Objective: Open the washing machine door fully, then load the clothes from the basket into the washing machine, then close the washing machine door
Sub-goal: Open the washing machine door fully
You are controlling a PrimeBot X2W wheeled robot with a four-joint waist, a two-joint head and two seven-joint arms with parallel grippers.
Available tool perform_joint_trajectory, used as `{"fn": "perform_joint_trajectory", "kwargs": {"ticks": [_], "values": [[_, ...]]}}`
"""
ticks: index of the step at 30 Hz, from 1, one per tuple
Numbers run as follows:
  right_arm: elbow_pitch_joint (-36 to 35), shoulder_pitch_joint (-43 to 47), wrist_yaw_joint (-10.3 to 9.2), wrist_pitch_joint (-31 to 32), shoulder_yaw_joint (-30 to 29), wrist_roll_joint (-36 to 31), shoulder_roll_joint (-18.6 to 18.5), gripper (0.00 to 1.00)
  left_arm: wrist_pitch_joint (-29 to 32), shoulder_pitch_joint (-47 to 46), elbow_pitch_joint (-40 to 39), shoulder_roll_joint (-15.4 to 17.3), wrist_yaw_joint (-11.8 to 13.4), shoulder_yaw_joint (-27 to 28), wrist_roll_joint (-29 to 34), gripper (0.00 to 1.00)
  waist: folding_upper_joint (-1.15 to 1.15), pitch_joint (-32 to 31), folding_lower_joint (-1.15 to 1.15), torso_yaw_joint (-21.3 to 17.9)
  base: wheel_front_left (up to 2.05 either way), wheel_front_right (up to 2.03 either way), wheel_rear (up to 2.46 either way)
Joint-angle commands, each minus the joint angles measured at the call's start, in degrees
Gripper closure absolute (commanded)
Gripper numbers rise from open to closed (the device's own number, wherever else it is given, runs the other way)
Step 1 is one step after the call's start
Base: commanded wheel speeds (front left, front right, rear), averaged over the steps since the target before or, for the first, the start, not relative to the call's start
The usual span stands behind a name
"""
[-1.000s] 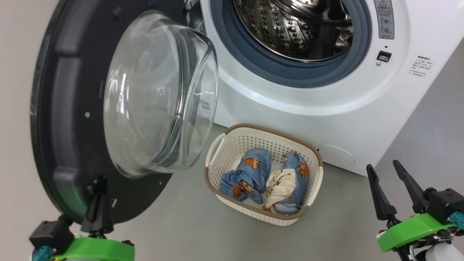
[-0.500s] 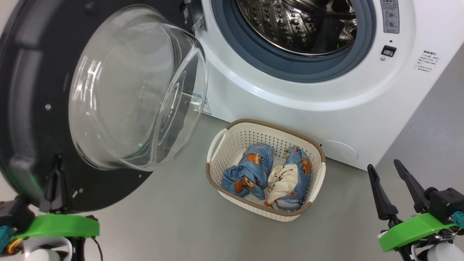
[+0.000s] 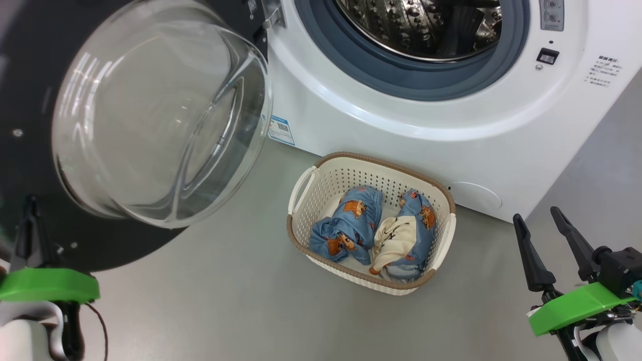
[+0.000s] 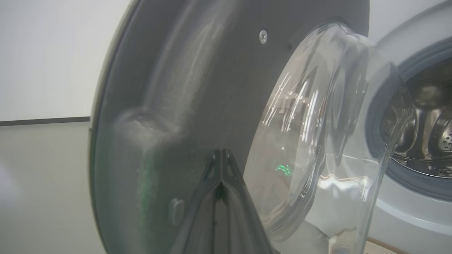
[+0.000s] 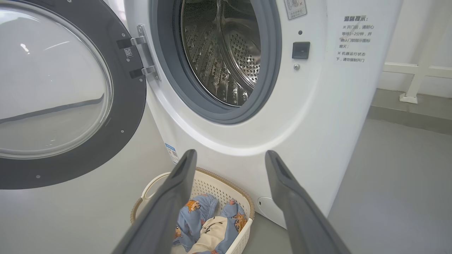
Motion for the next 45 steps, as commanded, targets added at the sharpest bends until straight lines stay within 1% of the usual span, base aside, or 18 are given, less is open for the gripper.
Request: {"fn": "perform_joint_trajectory", "kwargs": {"ticks": [1, 5, 14, 25, 28, 38, 45], "values": [[-1.5, -1.7, 0.25, -0.7, 1.3, -0.5, -1.2, 0.00, -0.6, -3.3, 0.1, 3.6, 0.7, 3.2, 1.1, 1.00, 0.00, 0.8, 0.00, -0.2, 0.00, 0.00, 0.00], [-1.5, -2.4, 0.25, -0.7, 1.7, -0.6, -1.7, 0.00, -0.6, -5.7, 2.6, 4.6, 0.9, 5.4, 2.0, 1.00, 0.00, 2.0, 0.00, -0.5, 0.00, 0.00, 0.00], [-1.5, -4.1, 0.25, -0.7, 2.4, -0.7, -3.0, 0.00, -0.6, -10.6, 6.8, 6.7, 0.4, 8.9, 4.9, 1.00, 0.00, 5.5, 0.00, -1.3, 0.00, 0.00, 0.00], [-1.7, -6.6, 0.25, -0.7, 3.4, -1.1, -4.0, 0.00, -0.6, -15.4, 11.5, 8.9, 0.1, 13.1, 6.5, 1.00, 0.00, 9.4, 0.00, -2.4, 0.00, 0.00, 0.00], [-1.9, -7.2, 0.25, -0.7, 3.5, -1.1, -4.3, 0.00, -0.6, -16.5, 12.3, 9.1, -0.1, 14.2, 6.8, 1.00, 0.00, 10.7, 0.00, -2.6, 0.00, 0.00, 0.00], [-1.9, -8.8, 0.25, -0.7, 3.5, -1.5, -5.3, 0.00, -0.6, -19.4, 15.4, 9.5, 0.5, 17.3, 8.1, 1.00, 0.00, 14.0, 0.00, -2.6, 0.00, 0.00, 0.00], [-1.4, -9.3, 0.25, -0.7, 3.8, -1.4, -5.2, 0.00, -0.6, -20.6, 17.0, 10.3, 0.4, 18.1, 9.6, 1.00, 0.00, 13.6, 0.00, -2.6, 0.00, 0.00, 0.00]]}}
